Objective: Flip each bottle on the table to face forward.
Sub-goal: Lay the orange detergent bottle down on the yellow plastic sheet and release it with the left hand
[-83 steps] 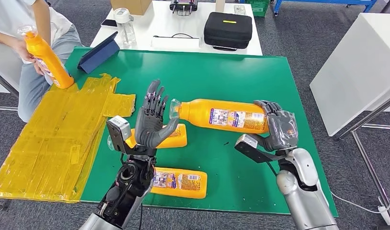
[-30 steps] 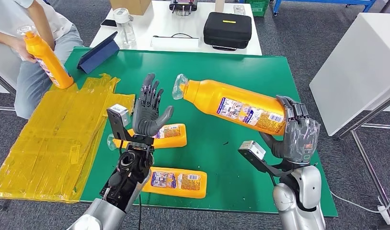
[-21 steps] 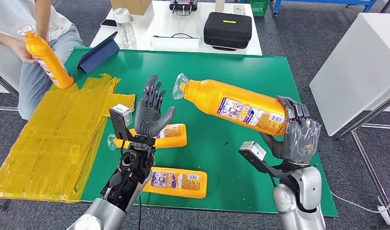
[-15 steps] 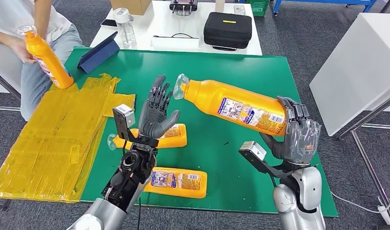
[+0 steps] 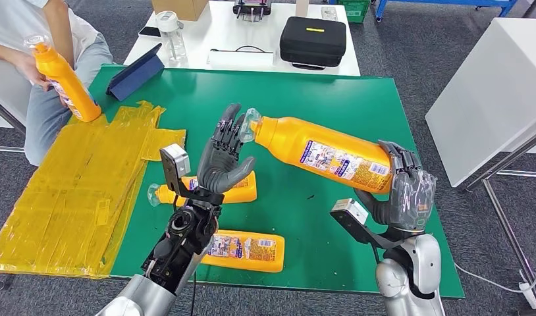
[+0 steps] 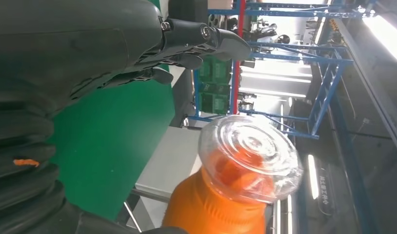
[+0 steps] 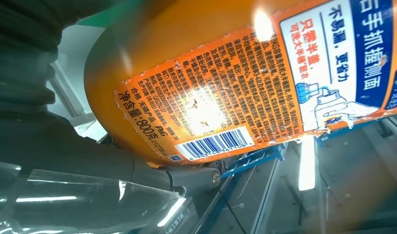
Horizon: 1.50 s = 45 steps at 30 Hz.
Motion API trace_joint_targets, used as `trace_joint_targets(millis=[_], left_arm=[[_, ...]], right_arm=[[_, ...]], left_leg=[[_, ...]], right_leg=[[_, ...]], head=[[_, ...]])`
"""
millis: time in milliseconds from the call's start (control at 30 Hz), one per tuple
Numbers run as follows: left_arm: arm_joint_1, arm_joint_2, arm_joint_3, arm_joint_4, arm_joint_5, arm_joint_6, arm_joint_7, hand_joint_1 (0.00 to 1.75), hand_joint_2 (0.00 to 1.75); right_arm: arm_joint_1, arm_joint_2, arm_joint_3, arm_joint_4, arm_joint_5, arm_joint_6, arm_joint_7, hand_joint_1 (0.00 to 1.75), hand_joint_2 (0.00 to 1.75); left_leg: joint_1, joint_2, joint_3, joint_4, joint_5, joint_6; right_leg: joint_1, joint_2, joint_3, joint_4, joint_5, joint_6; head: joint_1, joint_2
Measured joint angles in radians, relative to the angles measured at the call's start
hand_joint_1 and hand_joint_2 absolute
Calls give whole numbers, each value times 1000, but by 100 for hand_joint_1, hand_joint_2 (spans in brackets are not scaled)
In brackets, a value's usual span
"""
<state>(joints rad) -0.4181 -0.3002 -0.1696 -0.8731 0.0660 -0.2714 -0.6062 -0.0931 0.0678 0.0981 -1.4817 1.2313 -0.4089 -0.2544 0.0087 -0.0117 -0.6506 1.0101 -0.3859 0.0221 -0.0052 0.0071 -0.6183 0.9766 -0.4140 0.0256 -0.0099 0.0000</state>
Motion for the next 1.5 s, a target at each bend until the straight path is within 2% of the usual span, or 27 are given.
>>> trace_joint_targets(millis=[467,800,1067,1500], left_arm=[[10,-1,-15,-28,6,-21,8,0,175],[30,-7,-77,-46,-13,-23,10,0,175],[30,-8,-92,-35,-11,10,-1,0,175],[30,-9,-92,-28,2,29,-2,0,175]], right_arm=[[-14,0,1,9,-7,3,0,175,175],[-106,10,26,72,-56,-138,-27,175,175],[-169,22,57,78,-157,-218,-94,175,175],[-288,64,132,219,-288,-196,-167,175,175]], left_leg=[[0,0,0,0,0,0],[0,0,0,0,0,0],[0,0,0,0,0,0],[0,-1,0,0,1,0]], right_leg=[[0,0,0,0,0,0],[0,0,0,0,0,0],[0,0,0,0,0,0],[0,0,0,0,0,0]], head=[[0,0],[0,0],[0,0],[0,0]])
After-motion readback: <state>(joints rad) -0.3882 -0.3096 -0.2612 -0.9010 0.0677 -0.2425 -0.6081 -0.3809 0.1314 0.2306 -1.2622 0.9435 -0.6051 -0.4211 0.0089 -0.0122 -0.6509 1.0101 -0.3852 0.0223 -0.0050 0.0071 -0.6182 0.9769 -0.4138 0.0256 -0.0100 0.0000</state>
